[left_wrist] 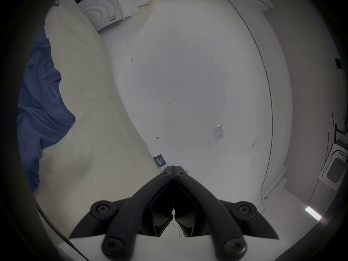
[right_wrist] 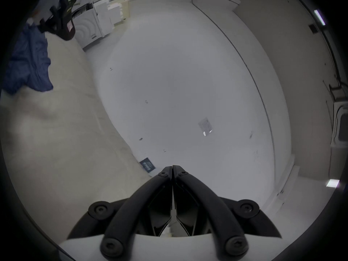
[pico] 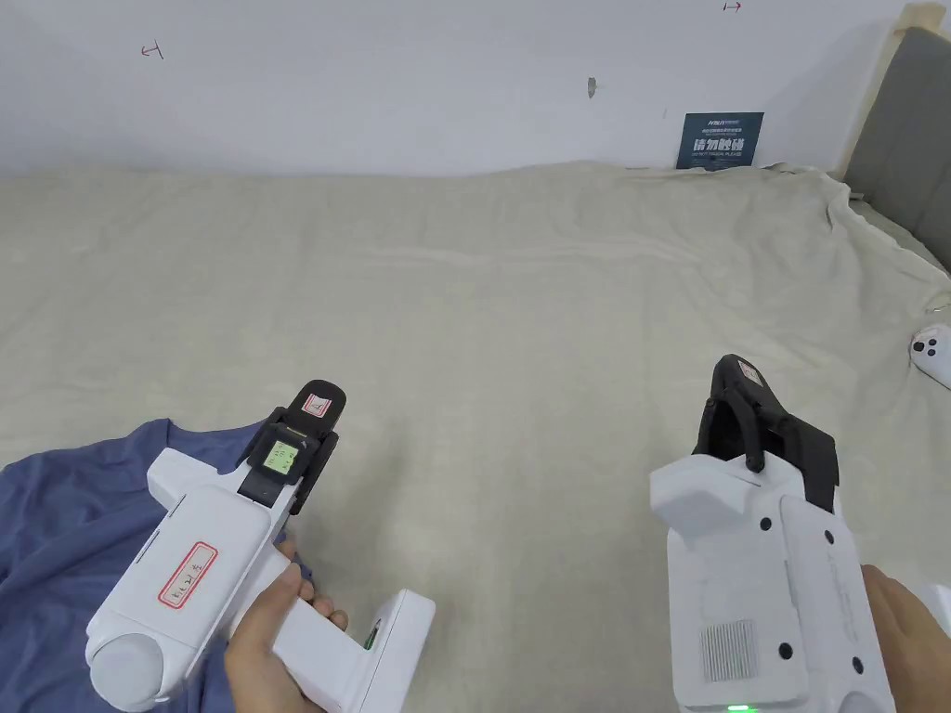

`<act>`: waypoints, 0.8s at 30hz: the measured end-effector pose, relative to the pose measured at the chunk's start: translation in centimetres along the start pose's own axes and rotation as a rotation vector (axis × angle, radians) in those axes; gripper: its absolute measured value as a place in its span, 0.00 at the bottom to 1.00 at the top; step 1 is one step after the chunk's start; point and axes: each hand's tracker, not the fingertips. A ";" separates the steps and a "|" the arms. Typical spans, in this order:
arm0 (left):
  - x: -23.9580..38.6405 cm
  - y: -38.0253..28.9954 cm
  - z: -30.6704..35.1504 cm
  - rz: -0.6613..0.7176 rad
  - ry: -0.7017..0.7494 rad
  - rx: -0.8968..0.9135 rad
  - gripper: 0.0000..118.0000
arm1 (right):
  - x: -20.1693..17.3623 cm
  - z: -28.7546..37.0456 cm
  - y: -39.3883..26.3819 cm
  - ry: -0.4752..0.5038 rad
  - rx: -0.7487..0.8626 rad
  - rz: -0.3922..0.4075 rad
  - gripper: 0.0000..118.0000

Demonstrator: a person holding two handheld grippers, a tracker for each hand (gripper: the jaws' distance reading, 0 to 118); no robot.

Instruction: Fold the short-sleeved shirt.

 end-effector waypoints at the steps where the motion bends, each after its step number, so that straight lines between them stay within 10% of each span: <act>1: 0.9 -0.3 -0.1 -0.112 0.025 -0.003 0.00 | 0.4 -0.1 0.0 0.008 -0.031 -0.074 0.00; 6: 5.8 -3.4 -1.1 -0.888 0.288 0.035 0.00 | 3.4 -1.5 -1.2 0.127 -0.218 -0.594 0.00; 11: 5.7 -6.5 -2.0 -1.336 0.432 0.051 0.00 | 4.9 -1.9 -3.2 0.213 -0.305 -0.975 0.00; 24: 4.8 -5.8 -2.0 -1.262 0.436 0.050 0.00 | 4.2 -1.4 -2.3 0.217 -0.297 -0.928 0.00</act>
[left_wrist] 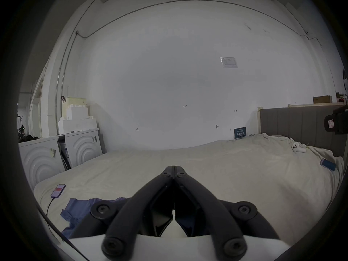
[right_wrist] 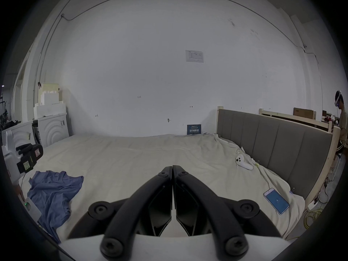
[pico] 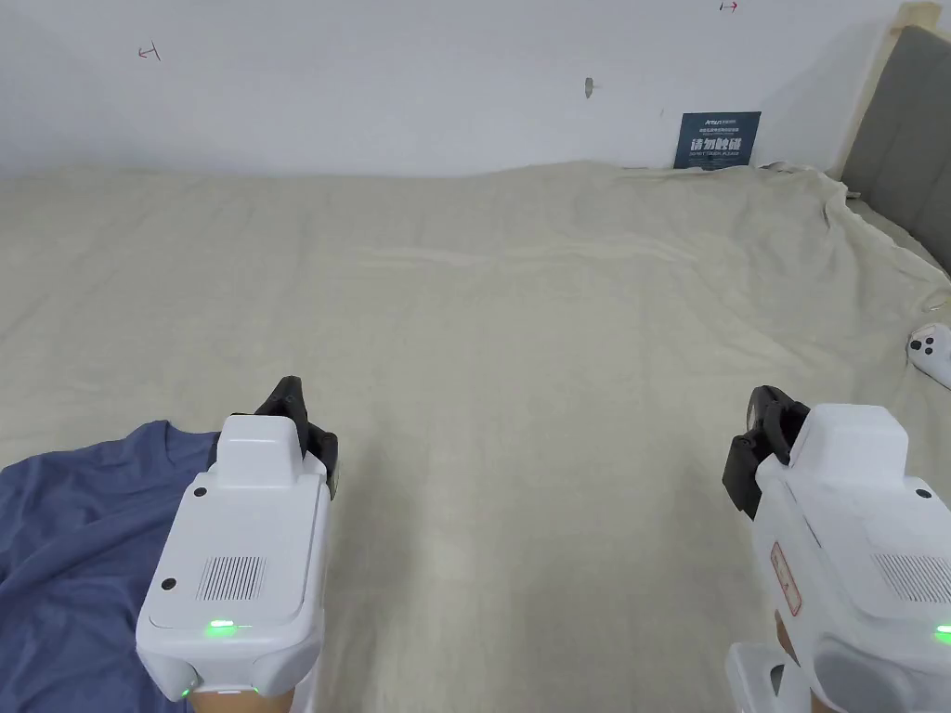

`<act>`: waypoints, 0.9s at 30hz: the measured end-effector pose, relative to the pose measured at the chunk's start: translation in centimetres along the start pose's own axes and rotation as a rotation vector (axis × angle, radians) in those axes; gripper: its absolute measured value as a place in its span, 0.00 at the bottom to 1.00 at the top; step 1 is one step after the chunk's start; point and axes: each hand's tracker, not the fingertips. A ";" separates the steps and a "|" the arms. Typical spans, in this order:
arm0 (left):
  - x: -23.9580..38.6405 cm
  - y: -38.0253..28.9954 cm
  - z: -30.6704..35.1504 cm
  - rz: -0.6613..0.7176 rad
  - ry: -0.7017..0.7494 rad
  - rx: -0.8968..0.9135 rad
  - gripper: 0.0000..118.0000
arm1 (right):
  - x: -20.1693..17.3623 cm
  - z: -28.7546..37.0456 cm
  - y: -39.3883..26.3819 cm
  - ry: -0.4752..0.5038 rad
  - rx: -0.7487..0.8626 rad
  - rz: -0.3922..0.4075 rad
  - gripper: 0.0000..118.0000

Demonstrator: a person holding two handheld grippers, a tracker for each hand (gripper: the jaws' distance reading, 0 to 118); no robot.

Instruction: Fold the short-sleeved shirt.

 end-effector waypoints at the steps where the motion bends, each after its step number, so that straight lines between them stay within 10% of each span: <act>1: -0.1 0.0 0.1 0.002 -0.001 0.000 0.00 | -0.1 0.0 0.0 0.003 0.001 -0.001 0.00; 27: -0.5 0.3 0.0 0.026 -0.008 -0.001 0.00 | -0.3 0.5 1.0 0.009 0.007 -0.001 0.00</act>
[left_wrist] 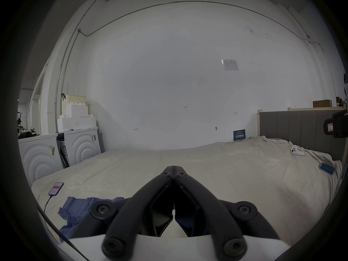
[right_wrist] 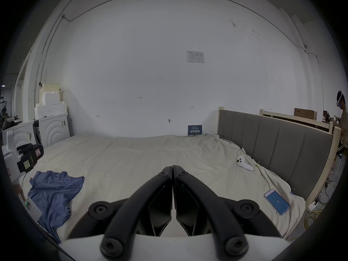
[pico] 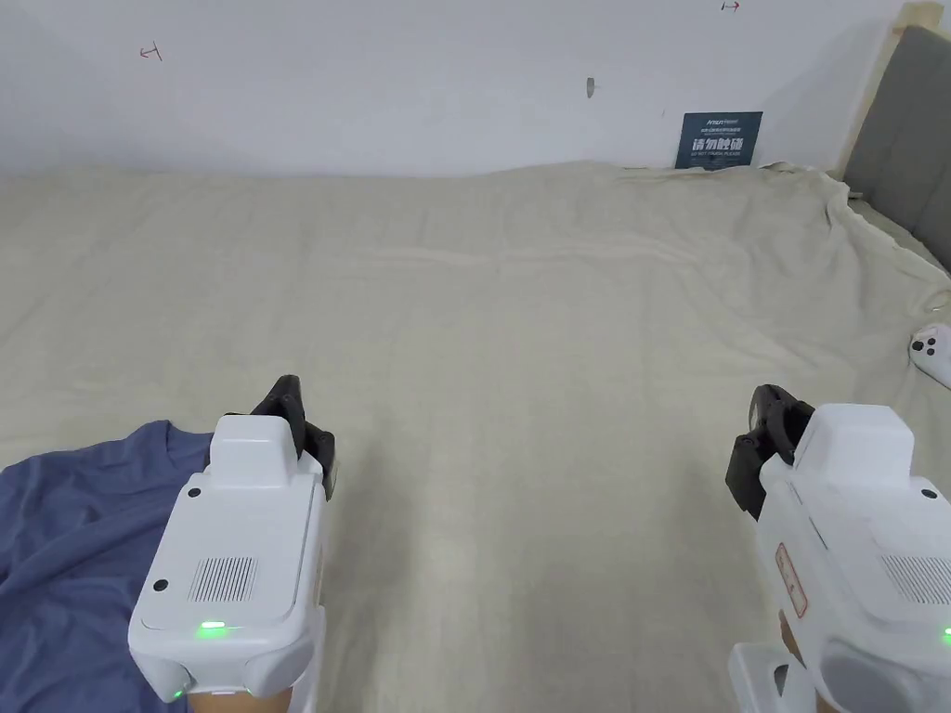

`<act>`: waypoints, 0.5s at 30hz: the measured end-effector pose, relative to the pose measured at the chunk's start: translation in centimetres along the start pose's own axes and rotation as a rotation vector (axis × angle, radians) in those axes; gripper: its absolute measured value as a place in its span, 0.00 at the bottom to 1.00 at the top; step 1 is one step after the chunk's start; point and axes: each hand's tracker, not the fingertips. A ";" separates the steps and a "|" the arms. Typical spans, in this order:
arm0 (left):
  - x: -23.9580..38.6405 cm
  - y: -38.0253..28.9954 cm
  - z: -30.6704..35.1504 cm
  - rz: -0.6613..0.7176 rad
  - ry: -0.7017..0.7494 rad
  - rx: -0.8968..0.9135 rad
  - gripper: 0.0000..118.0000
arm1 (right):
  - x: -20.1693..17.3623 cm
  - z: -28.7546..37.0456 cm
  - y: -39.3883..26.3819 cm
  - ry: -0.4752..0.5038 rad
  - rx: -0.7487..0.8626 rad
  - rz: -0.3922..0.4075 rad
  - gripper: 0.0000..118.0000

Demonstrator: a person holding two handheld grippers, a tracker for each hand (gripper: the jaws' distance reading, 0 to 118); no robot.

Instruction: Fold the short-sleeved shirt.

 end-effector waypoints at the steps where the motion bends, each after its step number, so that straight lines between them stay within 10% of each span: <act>1: 0.0 0.0 0.0 -0.001 0.000 -0.001 0.00 | -0.1 0.1 0.1 0.000 0.001 -0.001 0.00; 15: -1.8 0.4 0.3 0.011 0.032 0.006 0.00 | -1.2 -0.9 0.7 0.031 0.010 0.016 0.00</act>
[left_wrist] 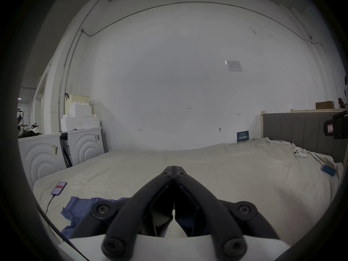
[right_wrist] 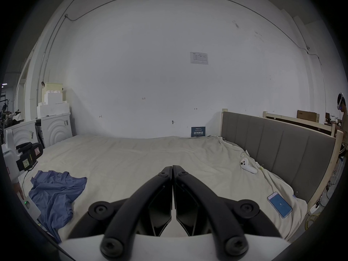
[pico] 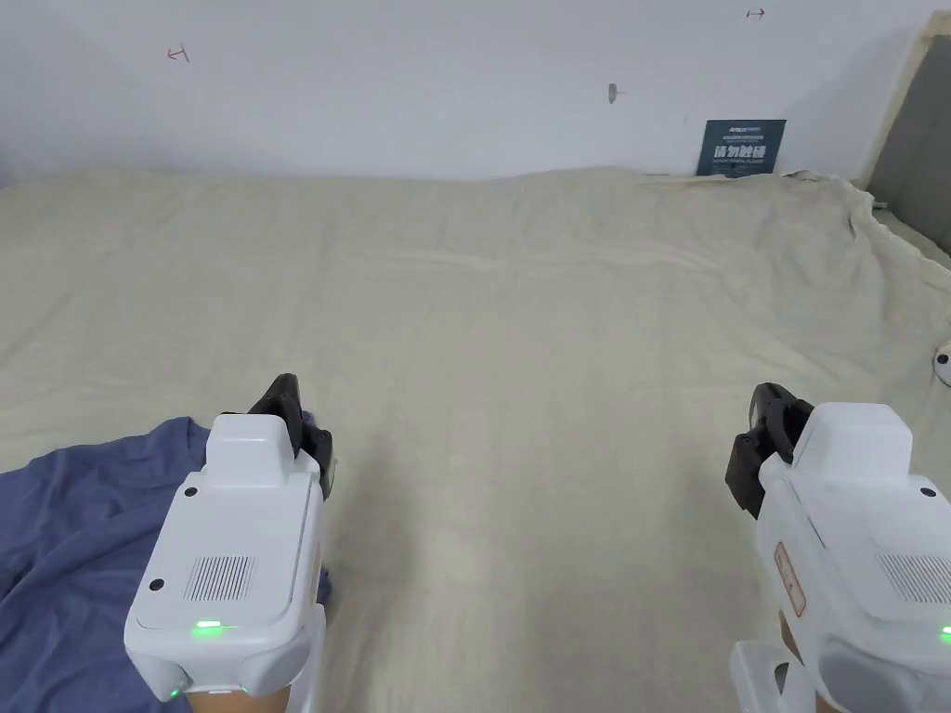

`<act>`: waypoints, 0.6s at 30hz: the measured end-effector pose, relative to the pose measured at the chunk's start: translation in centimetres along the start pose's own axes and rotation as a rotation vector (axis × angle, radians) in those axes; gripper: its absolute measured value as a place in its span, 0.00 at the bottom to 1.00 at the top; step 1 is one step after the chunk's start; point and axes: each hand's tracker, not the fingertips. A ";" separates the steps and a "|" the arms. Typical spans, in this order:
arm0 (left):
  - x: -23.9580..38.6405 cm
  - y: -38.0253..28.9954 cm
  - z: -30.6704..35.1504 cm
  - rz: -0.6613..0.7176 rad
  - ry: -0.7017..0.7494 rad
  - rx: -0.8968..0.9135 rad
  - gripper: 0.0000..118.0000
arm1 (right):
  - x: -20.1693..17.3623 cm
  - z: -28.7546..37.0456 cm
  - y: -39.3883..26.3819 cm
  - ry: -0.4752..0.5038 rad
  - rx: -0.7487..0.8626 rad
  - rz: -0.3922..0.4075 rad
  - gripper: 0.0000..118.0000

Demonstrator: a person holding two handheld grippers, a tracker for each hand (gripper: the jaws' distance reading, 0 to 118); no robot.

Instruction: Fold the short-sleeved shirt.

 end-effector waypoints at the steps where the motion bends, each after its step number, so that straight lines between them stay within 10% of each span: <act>1: -0.4 0.0 0.0 0.002 0.006 -0.002 0.00 | -0.2 -0.3 -0.1 0.008 0.002 0.002 0.00; 18: -13.8 0.2 5.1 0.011 0.302 -0.017 0.00 | -13.1 -2.3 0.9 0.305 0.028 0.022 0.00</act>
